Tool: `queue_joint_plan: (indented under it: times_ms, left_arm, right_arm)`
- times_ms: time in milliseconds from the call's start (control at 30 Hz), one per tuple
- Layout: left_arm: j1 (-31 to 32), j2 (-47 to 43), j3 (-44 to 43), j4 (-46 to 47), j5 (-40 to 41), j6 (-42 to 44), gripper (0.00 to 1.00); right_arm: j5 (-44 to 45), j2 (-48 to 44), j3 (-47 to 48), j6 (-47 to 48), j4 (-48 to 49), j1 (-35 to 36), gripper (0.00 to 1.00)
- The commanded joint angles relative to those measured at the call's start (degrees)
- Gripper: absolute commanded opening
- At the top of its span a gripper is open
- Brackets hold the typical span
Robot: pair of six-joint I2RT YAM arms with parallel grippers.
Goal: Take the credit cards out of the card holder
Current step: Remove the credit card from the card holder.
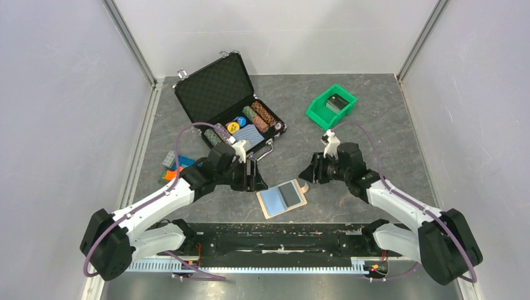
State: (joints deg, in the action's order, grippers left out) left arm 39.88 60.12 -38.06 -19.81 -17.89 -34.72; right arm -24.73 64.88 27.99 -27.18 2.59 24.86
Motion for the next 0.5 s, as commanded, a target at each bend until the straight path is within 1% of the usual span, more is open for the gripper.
queue_joint_plan:
  times_ms: [0, 133, 233, 367, 467]
  left_arm:
    - [0.0, 2.7, 2.5, 8.8, -4.4, -5.0, 0.71]
    - [0.0, 6.1, 4.3, 12.6, -6.6, -5.7, 0.67]
    - [0.2, 8.3, 5.2, 14.0, -7.8, -5.6, 0.65]
    - [0.4, 11.4, 5.5, 14.2, -8.4, -4.5, 0.59]
    - [0.6, 13.2, 6.9, 16.4, -8.7, -4.5, 0.52]
  right_arm:
    - [-1.9, -4.2, -4.0, 2.5, 3.6, 2.0, 0.41]
    - [-2.0, -5.6, -6.4, 1.9, 4.4, 3.6, 0.38]
    - [-4.6, -4.0, -8.2, 0.9, 6.9, 4.6, 0.35]
    - [-3.3, -2.3, -8.5, 1.2, 6.7, 6.1, 0.36]
    - [-2.4, -1.5, -8.3, 0.8, 6.7, 6.5, 0.37]
